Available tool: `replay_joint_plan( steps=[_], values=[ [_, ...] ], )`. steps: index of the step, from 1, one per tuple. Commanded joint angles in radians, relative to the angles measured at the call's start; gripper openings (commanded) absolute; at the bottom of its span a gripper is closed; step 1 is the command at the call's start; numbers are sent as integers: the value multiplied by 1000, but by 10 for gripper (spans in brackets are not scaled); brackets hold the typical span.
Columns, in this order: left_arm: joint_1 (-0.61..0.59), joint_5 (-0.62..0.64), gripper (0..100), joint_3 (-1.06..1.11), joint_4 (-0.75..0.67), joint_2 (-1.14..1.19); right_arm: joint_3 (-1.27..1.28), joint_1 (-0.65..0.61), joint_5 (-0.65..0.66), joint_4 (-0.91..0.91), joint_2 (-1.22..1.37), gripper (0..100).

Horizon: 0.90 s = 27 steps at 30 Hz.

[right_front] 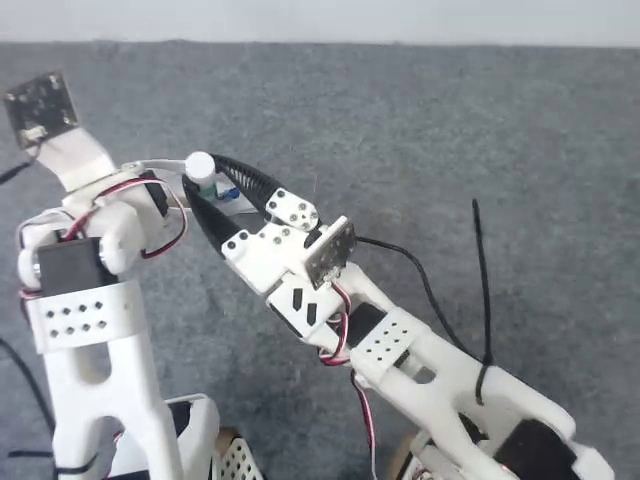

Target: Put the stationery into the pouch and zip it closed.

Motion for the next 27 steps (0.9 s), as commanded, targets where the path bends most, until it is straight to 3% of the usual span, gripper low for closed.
replay_joint_plan(
  steps=[1, 4, 11, 17, 23, 27],
  values=[
    [-3, -6, 12, -13, -38, -15, -11, 44, 12, -30, 12, 9],
    [-3, -6, 12, -13, -38, -15, -11, 48, 12, -28, 28, 19],
    [-3, -6, 12, -13, -38, -15, 29, 47, 61, -27, -8, 188],
    [-3, -6, 12, -13, -38, -15, 121, 44, 126, -12, -176, 118],
    [-3, -6, 12, -13, -40, -15, 124, 44, 114, 283, -383, 76],
    [-3, -6, 12, -13, -40, -15, 114, 47, 23, 437, -513, 6]
  ],
)
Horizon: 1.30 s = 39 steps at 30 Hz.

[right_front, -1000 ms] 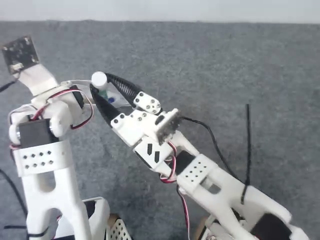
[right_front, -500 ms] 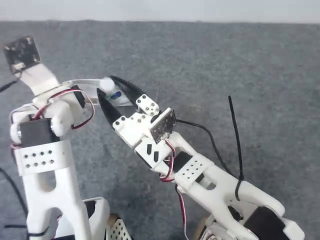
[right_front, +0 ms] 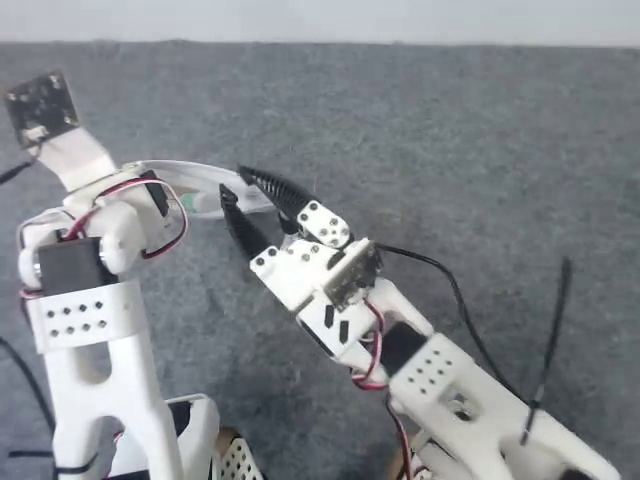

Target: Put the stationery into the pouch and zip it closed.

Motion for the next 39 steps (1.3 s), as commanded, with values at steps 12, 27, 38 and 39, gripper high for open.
replay_joint_plan(
  steps=[12, 27, 38, 39],
  values=[
    [-3, -6, 12, -13, -44, -14, -299, 16, -184, 782, -185, 6],
    [-3, -6, 12, 1, -52, -14, -368, 16, -61, 1141, -196, 82],
    [-3, -6, 12, 2, -52, -14, -338, 18, -152, 1201, -180, 184],
    [-3, -6, 12, 2, -52, -14, -319, 18, -150, 1168, -177, 184]
  ],
)
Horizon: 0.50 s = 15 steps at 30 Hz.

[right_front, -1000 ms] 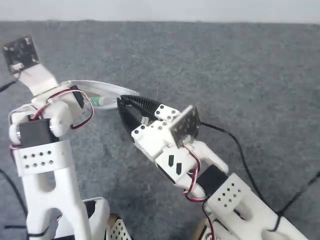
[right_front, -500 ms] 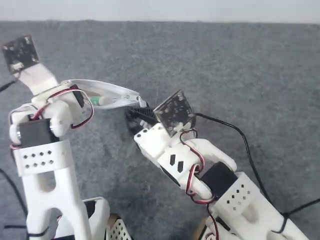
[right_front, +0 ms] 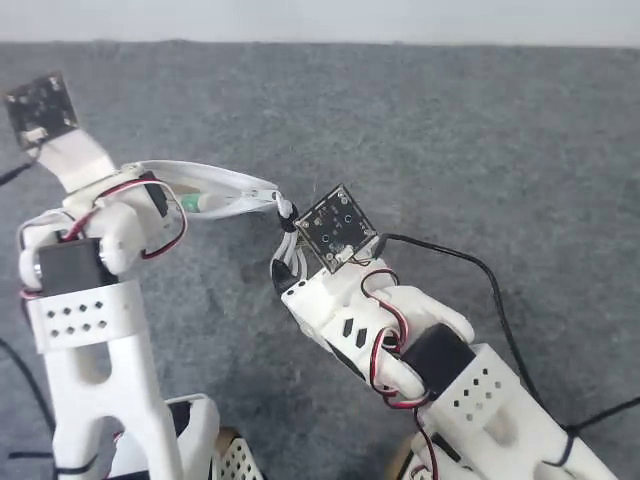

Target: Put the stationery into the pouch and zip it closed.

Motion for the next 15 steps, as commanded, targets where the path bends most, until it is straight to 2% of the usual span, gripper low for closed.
replay_joint_plan(
  steps=[1, 7, 15],
  values=[
    [0, -6, 12, -15, -41, -14, 6, 16, -9, -101, -27, 184],
    [0, -6, 12, -15, -41, -12, 112, 56, -8, -337, 36, 184],
    [2, -6, 12, -15, -46, -9, 120, 111, -8, -472, 159, 183]
  ],
)
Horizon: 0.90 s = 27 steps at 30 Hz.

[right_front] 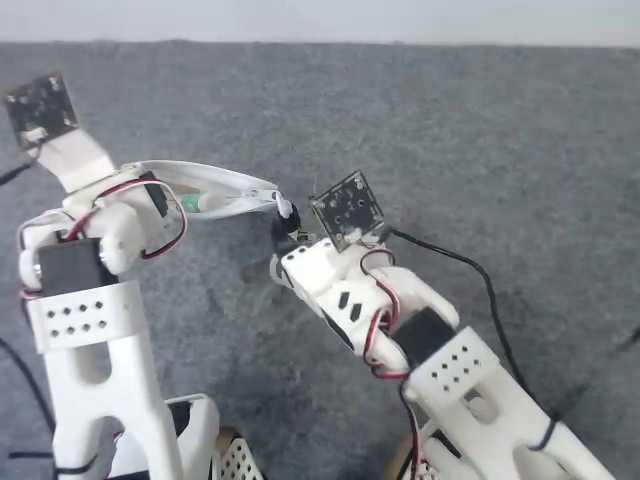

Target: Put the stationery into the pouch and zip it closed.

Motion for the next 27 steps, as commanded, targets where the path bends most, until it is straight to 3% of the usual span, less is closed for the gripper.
replay_joint_plan(
  steps=[1, 16, 23, 27],
  values=[
    [2, -6, 12, -13, -51, -9, -11, 13, -8, -54, 33, 183],
    [2, -6, 12, -12, -54, -8, -11, 12, 91, -154, 133, 181],
    [2, -6, 12, -12, -54, -8, -11, 15, 92, -154, 128, 19],
    [2, -8, 12, -12, -54, -8, 9, 16, 107, -131, 76, 6]
  ],
)
